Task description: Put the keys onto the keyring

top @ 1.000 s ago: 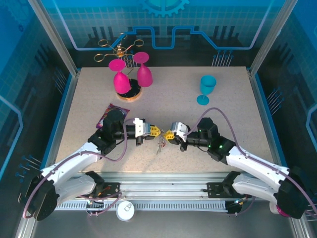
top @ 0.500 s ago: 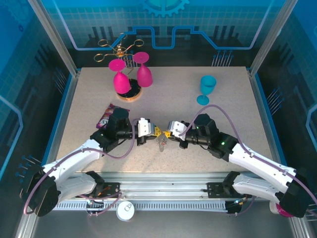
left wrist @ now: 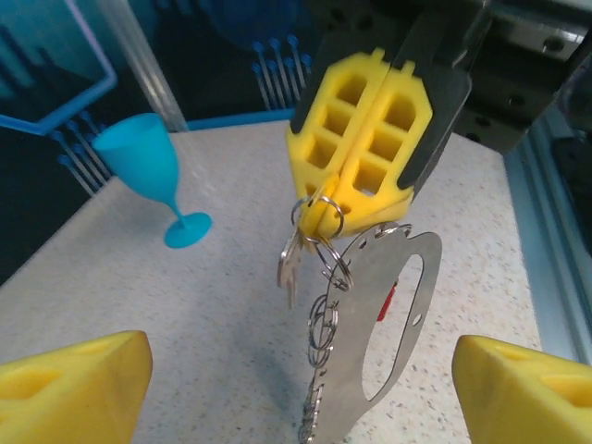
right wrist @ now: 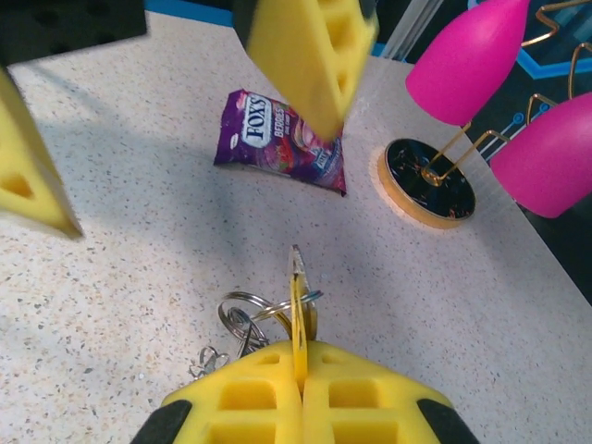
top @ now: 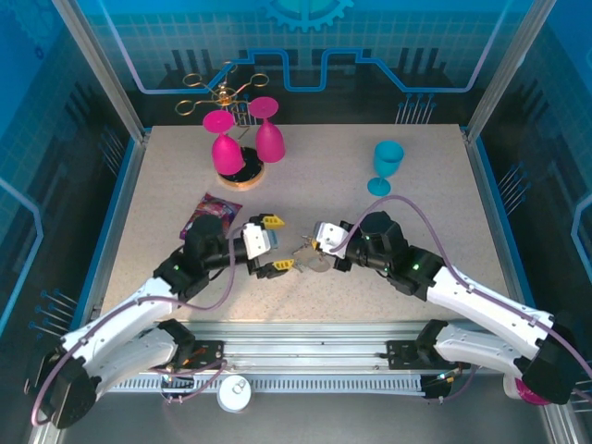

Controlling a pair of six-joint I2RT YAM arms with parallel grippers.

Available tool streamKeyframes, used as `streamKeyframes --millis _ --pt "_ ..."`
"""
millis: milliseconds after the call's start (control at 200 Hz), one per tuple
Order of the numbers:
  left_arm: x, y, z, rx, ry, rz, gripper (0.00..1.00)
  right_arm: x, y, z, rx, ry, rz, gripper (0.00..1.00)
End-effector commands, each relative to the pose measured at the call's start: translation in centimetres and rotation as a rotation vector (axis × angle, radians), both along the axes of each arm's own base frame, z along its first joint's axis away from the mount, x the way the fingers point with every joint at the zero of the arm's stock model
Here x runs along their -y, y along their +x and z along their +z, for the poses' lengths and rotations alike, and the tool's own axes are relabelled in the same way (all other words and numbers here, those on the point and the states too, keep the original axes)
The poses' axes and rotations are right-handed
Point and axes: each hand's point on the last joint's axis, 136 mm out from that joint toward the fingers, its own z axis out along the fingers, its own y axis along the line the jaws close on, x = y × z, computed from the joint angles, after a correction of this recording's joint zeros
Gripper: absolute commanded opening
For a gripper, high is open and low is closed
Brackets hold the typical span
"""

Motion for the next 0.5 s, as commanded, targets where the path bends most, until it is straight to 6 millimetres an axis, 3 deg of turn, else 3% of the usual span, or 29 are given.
streamKeyframes --millis 0,100,120,170,300,420,495 --pt "-3.1 2.5 4.2 0.091 -0.221 0.256 0.90 -1.5 0.9 2.9 0.063 0.040 0.015 0.00" --pt "-8.1 4.0 7.6 0.189 -0.412 0.540 0.96 -4.2 1.3 3.5 0.061 0.075 0.065 0.00" --pt "-9.3 4.3 8.2 0.198 -0.442 0.604 0.96 -5.0 1.5 4.9 0.083 0.100 0.078 0.00" --pt "-12.5 4.8 9.6 0.217 -0.511 0.771 0.98 -6.9 1.8 5.7 0.100 0.124 0.105 0.00" --pt "-18.6 4.4 12.0 0.273 -0.642 1.053 0.99 -11.1 3.7 7.6 0.118 0.224 0.115 0.00" --pt "-20.5 4.0 12.8 0.269 -0.664 1.142 0.99 -13.3 5.8 7.6 0.129 0.296 0.080 0.00" --pt "-20.6 4.4 12.4 0.247 -0.653 1.157 0.99 -13.8 6.9 5.8 0.112 0.290 0.073 0.00"
